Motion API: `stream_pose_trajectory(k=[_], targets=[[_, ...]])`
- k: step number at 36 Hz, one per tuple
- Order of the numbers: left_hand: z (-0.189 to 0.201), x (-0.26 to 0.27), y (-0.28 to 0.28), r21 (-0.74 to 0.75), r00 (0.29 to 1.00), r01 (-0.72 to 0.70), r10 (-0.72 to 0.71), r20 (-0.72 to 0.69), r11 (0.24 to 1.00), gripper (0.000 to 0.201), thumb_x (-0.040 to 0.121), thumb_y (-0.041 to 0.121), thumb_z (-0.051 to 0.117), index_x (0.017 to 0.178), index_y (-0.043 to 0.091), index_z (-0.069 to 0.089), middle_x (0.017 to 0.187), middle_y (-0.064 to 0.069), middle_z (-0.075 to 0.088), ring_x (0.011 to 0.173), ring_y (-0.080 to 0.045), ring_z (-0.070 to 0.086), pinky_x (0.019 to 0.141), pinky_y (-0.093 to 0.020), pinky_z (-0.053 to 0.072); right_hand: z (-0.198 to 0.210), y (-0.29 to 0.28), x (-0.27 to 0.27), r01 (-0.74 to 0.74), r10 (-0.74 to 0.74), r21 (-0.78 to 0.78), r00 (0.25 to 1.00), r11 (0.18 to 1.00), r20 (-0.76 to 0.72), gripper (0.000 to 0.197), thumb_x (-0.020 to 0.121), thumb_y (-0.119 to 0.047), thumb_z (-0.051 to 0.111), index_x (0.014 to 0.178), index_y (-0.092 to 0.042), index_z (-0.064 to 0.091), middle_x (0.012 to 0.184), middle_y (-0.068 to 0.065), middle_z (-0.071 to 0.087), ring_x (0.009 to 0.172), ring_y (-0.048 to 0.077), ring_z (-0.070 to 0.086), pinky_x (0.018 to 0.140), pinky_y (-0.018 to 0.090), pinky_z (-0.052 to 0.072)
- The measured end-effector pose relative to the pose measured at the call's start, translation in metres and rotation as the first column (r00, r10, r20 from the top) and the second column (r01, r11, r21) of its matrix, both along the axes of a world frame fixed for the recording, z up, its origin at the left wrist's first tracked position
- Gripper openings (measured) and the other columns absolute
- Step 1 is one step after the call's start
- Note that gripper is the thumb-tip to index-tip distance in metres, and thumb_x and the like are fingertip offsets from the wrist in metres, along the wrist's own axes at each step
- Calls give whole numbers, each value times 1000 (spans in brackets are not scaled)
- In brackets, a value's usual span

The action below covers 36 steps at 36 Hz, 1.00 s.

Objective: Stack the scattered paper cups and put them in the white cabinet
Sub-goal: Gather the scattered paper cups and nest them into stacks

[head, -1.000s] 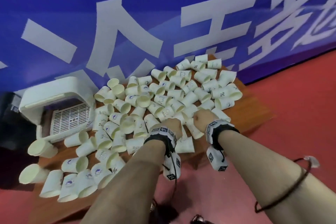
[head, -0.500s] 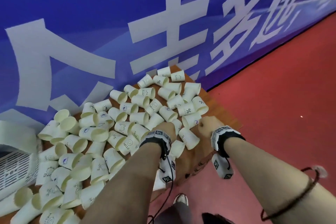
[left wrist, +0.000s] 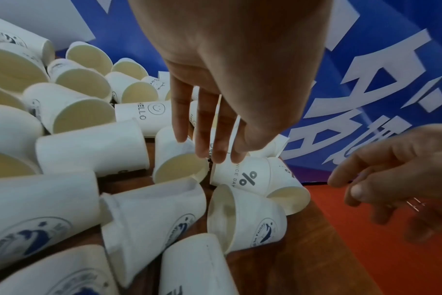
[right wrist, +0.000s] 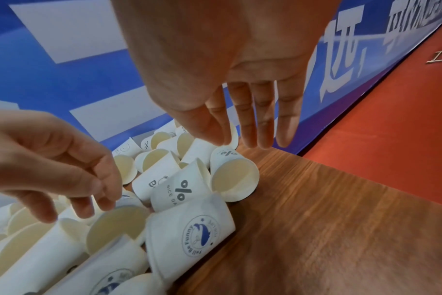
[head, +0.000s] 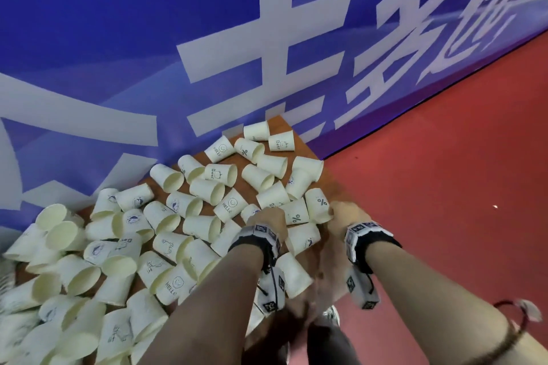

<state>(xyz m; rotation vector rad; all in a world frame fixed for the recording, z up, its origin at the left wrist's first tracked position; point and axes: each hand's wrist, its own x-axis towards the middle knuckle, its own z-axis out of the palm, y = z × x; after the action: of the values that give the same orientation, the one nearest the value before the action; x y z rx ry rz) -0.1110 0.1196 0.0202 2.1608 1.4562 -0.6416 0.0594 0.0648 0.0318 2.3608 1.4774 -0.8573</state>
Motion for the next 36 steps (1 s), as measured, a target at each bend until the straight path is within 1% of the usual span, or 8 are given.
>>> stream_pose_trajectory(k=[8,14,17,22,26,28,32,36], targets=[[-14,40,21,1,976,-214,214,32,977,33,95,34,50,115,14,66,116,-10,67,106,-29,64,75,-35,45,-34,34,35,-157,157,3,987,988,-43,68,81,-12,52,143,-30,29,134,10,36,123,36,42,96,49,48],[-25,80,32,5,923,-386,386,-14,923,54,92,54,51,125,12,53,125,-9,55,112,-29,58,83,-36,44,-58,55,55,-347,347,13,932,938,-110,77,83,-10,52,150,-36,23,147,7,22,130,33,32,103,48,43],[-37,94,24,61,899,-436,437,-8,898,64,92,59,47,131,8,48,129,-13,50,112,-32,57,79,-35,42,-67,59,63,-403,405,44,904,914,-139,74,84,-14,54,148,-37,25,146,5,24,127,32,34,98,48,46],[-45,109,21,21,837,-547,547,-25,837,56,96,40,54,139,6,46,141,-20,45,126,-38,49,100,-44,42,-78,61,75,-472,475,62,863,880,-175,81,81,-29,57,150,-36,15,145,2,27,125,31,38,94,46,48],[-51,109,23,63,829,-553,556,-59,831,56,92,45,53,131,5,49,130,-15,50,113,-34,57,81,-38,45,-80,60,77,-503,503,55,842,863,-197,87,81,-35,57,152,-34,8,146,1,28,128,30,37,92,45,46],[-51,110,25,67,823,-559,563,-75,827,56,92,50,52,127,6,50,124,-13,50,107,-32,60,76,-35,43,-78,59,78,-520,523,68,835,852,-169,83,86,-32,56,153,-32,8,145,3,30,127,29,38,89,44,47],[-53,109,28,51,779,-624,626,-36,779,51,93,50,51,121,8,55,124,-13,52,109,-33,61,84,-36,47,-77,62,77,-510,521,115,848,852,-98,77,86,-14,57,152,-23,18,136,8,42,124,29,43,87,43,49],[-48,106,26,38,750,-660,661,-28,750,40,88,29,56,124,11,54,127,-13,53,112,-32,59,88,-37,49,-74,69,81,-450,464,145,882,881,-83,58,86,-8,52,141,-18,36,128,6,51,121,27,47,86,40,51]])
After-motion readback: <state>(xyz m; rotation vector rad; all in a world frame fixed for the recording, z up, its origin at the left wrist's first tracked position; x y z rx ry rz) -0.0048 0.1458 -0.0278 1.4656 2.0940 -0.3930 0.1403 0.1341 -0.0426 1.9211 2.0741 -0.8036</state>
